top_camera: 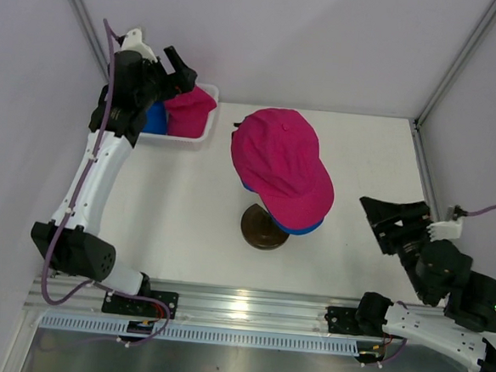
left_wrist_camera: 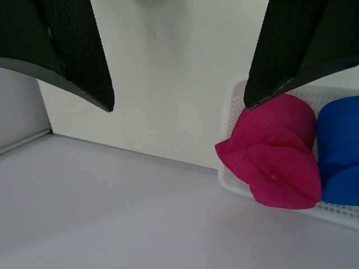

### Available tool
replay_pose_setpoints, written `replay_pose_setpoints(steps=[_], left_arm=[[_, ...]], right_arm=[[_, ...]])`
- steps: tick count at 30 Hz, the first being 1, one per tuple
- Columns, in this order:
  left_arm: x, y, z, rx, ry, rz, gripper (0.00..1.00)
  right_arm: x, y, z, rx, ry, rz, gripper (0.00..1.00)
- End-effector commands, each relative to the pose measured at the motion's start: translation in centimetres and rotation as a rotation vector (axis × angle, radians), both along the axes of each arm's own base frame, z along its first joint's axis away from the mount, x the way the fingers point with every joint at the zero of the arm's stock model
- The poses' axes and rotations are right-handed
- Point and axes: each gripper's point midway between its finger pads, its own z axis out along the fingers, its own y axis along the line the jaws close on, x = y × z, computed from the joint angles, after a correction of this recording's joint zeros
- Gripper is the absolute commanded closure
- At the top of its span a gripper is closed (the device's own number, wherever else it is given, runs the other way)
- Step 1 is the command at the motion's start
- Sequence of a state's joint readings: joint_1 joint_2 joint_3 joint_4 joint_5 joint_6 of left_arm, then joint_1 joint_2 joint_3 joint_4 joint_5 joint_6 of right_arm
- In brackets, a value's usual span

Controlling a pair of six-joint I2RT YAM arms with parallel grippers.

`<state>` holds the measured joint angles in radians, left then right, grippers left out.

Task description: Stack the hats

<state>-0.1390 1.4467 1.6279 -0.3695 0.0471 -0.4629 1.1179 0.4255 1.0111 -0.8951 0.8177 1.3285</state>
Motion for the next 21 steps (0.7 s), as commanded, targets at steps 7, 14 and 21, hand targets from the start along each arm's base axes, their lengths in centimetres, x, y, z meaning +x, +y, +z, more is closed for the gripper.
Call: replay_pose_setpoints(steps=[7, 14, 21], left_arm=[[6.8, 4.4, -5.5, 0.101, 0.172, 0.114, 0.0], [11.6, 5.5, -7.1, 0.142, 0.213, 0.139, 0.01], [12.2, 13.0, -8.7, 0.102, 0.262, 0.295, 0.0]], right_arm=[[5.1, -4.0, 7.9, -0.623, -0.283, -0.358, 0.13], [18.1, -1.3, 5.1, -0.711, -0.191, -0.031, 0.09], [26.9, -5.1, 6.0, -0.653, -0.268, -0.044, 0.03]])
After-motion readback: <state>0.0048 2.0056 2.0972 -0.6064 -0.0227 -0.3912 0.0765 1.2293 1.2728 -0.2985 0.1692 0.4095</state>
